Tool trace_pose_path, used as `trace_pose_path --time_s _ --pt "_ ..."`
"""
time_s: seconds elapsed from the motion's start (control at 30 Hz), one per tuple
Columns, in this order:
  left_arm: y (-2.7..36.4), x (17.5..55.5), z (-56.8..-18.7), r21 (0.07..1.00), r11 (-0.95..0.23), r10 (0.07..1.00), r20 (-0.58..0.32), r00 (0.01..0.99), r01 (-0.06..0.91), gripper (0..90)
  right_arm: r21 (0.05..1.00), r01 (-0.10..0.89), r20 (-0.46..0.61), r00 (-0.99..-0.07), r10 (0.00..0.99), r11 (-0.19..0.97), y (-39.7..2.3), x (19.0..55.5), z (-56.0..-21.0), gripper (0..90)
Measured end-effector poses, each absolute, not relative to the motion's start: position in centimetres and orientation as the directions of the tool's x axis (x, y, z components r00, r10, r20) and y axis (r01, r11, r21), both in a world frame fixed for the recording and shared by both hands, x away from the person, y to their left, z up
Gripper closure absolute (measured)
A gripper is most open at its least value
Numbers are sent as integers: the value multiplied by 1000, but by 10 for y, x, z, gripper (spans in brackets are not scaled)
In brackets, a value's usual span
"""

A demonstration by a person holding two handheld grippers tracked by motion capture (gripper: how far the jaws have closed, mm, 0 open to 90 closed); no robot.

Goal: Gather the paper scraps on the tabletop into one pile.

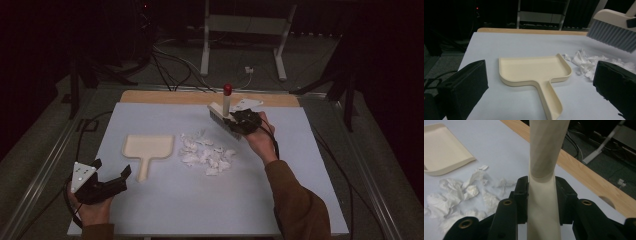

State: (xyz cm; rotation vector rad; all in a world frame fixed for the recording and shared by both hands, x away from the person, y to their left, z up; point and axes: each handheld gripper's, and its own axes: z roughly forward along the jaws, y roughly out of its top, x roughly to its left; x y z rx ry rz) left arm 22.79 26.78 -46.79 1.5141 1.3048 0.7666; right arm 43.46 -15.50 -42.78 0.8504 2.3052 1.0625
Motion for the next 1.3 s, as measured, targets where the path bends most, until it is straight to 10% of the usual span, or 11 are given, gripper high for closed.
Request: trace_pose_path --time_s 0.63,1.3 --pt "273 225 -470 929 53 962 -146 230 367 5 774 248 -199 -778 595 583 -94 462 -445 675" --pt "271 225 -471 925 44 961 -142 236 377 5 646 -60 -257 -956 144 761 -87 423 -446 674"
